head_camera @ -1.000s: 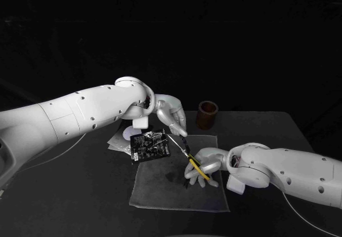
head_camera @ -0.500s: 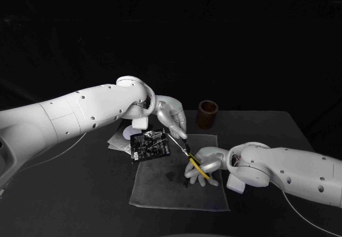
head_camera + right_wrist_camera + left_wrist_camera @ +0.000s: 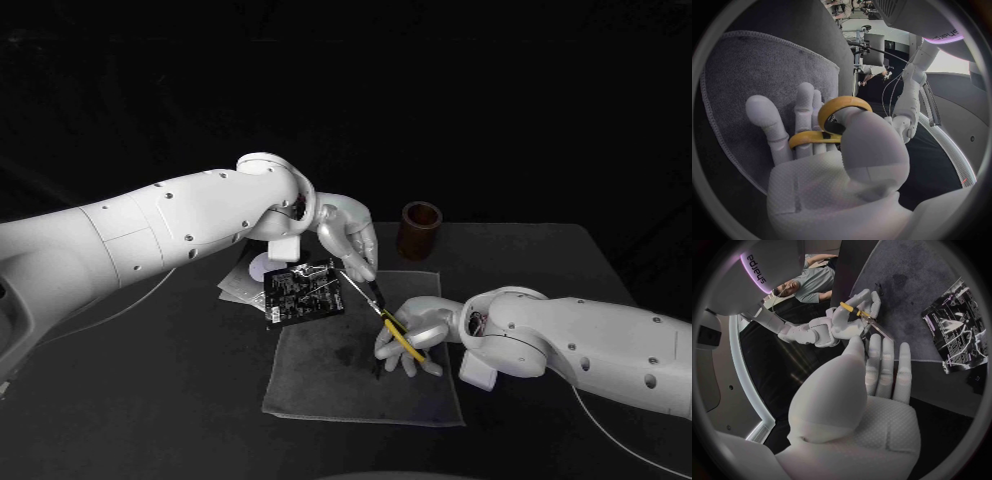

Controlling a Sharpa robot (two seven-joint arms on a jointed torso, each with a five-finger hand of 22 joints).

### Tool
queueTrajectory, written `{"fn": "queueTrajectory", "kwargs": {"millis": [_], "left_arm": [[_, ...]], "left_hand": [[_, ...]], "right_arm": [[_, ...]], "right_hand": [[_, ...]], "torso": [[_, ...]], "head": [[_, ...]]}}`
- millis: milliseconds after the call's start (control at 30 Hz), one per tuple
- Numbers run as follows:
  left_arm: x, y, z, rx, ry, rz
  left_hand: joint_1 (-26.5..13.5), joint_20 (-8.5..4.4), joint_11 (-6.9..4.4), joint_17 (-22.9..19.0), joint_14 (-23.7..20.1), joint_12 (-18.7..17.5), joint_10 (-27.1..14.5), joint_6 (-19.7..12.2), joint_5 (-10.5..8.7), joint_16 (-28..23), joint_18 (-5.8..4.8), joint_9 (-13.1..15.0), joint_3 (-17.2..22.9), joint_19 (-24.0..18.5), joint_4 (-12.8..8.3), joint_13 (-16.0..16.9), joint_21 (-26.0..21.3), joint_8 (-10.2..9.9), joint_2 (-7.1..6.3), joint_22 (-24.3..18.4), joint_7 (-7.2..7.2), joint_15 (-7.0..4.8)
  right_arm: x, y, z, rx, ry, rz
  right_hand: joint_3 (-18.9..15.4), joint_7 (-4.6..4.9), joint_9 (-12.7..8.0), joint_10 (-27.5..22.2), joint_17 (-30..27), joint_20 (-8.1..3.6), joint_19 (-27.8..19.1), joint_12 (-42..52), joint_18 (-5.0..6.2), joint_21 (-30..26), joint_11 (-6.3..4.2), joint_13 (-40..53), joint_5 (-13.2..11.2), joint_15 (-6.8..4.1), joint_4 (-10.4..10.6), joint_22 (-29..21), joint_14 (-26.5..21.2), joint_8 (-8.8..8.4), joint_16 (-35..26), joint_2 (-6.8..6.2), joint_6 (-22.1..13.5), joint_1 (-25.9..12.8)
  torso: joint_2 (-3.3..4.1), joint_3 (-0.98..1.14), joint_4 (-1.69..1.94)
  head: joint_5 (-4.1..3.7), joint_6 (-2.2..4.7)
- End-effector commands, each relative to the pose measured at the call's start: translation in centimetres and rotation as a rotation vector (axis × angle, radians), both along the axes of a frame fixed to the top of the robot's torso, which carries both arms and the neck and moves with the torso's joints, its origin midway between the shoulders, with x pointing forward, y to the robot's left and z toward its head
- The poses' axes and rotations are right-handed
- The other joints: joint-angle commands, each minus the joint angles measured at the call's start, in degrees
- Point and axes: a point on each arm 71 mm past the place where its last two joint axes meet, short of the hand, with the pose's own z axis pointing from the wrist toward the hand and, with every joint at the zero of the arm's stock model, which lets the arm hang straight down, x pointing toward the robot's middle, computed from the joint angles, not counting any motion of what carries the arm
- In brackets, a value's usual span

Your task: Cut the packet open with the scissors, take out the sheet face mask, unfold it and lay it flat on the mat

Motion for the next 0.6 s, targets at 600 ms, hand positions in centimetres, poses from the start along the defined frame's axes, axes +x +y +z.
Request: {"fn": "queueTrajectory", "kwargs": {"millis": [600], "left_arm": [[0.16,-0.72,0.64,-0.05,-0.163,-0.014]], "left_hand": [[-1.95,-1.94,-0.77,0.11,4.56,-1.01,4.25,-2.14,0.1,-1.26,0.21,6.83,13.32,4.14,0.98,1.53,2.92,4.56,-4.17,1.55,-0.09,-0.96]], "right_arm": [[-0.51,0.56,0.47,0.046,-0.026,0.077]], "right_hand": [[-0.72,3.2,-0.62,-4.15,-1.7,2.04,-7.52,-2.29,8.96,-9.9,4.36,-3.27,-0.18,2.8,-2.85,-13.04,-5.56,-2.97,-5.44,-6.17,-4.7,-2.73]], "torso": [[0.0,-0.01,-0.04]], "head": [[0.12,-0.24]]}}
